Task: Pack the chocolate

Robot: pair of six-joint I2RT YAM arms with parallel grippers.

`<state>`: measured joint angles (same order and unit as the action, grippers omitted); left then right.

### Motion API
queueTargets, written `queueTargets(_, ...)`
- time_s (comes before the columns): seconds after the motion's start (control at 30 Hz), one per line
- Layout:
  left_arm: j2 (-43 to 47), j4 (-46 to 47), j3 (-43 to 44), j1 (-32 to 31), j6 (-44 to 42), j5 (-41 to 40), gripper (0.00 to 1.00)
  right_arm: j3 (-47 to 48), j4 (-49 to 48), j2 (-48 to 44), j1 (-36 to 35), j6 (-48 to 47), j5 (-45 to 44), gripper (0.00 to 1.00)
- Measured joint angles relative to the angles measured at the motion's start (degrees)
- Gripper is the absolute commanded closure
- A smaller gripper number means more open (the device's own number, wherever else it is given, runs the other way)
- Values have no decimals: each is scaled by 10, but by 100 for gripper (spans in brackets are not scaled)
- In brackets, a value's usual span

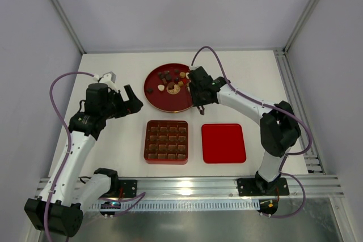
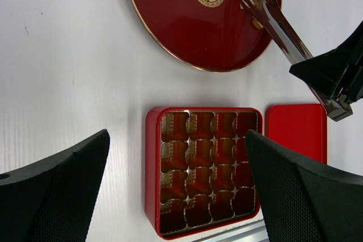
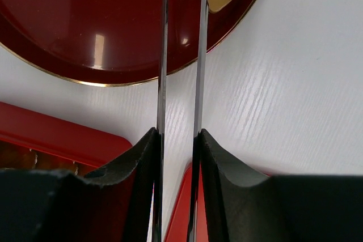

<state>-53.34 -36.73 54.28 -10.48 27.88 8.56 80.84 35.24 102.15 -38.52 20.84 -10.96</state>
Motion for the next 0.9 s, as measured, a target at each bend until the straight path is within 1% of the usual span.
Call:
queueTargets(0.03, 0, 0, 0, 0, 0, 0, 0, 0, 0, 0, 0, 0, 0, 68)
queueTargets(0.17, 0, 0, 0, 0, 0, 0, 0, 0, 3, -2, 0, 0, 4, 69)
queueTargets(0.9, 0, 0, 0, 0, 0, -4, 0, 7, 5, -38, 0, 2, 61, 69)
